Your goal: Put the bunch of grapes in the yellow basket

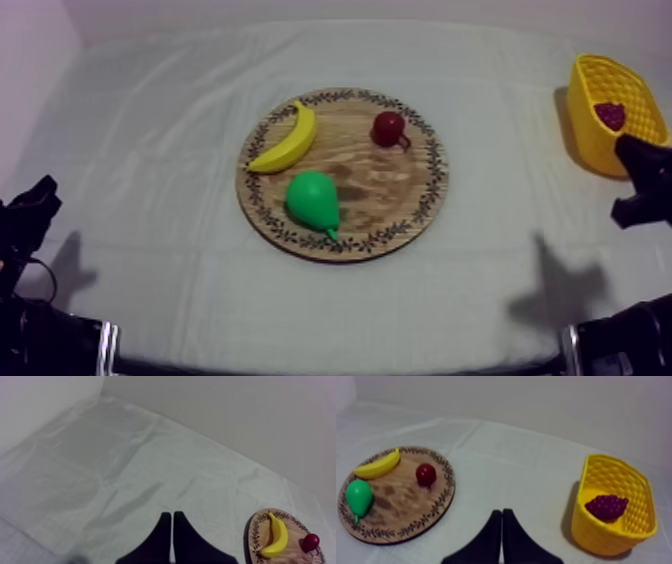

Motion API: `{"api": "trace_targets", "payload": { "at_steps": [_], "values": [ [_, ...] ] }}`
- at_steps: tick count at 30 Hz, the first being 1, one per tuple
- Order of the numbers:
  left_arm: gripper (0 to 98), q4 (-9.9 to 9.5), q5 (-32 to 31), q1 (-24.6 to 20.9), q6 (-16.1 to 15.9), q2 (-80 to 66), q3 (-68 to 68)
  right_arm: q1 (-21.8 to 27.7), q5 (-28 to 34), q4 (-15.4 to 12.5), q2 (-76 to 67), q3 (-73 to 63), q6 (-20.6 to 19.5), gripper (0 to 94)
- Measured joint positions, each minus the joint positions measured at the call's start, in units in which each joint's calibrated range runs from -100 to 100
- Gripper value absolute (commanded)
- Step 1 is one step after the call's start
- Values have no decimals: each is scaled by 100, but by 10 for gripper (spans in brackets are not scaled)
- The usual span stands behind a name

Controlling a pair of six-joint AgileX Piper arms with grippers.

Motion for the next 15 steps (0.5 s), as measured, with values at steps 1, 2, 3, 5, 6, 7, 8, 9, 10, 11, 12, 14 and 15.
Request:
{"api": "trace_targets", "payload": {
  "at_steps": [1, 2, 3, 5, 6, 7, 8, 9, 10, 11, 12, 14, 15],
  "values": [
    [1, 0, 0, 0, 0, 0, 0, 0, -11, 0, -99, 155, 30, 3],
    [1, 0, 0, 0, 0, 0, 0, -10, -21, 13, -222, 343, 33, 3],
    [1, 0, 0, 0, 0, 0, 0, -13, -14, 34, -336, 523, 23, 2],
    [1, 0, 0, 0, 0, 0, 0, -26, -12, 129, -538, 822, -75, 2],
    [1, 0, 0, 0, 0, 0, 0, -43, -12, 221, -632, 965, -150, 2],
    [1, 0, 0, 0, 0, 0, 0, -55, 5, 324, -710, 1084, -249, 3],
    [1, 0, 0, 0, 0, 0, 0, -55, 51, 387, -757, 1176, -330, 3],
    [1, 0, 0, 0, 0, 0, 0, -61, 103, 459, -795, 1241, -424, 3],
    [1, 0, 0, 0, 0, 0, 0, -68, 138, 523, -816, 1271, -518, 3],
    [1, 0, 0, 0, 0, 0, 0, -72, 158, 578, -823, 1289, -600, 3],
    [1, 0, 0, 0, 0, 0, 0, -73, 129, 639, -836, 1304, -692, 3],
    [1, 0, 0, 0, 0, 0, 0, -73, 31, 688, -836, 1320, -802, 3],
    [1, 0, 0, 0, 0, 0, 0, -73, -30, 720, -838, 1331, -828, 3]
  ]
}}
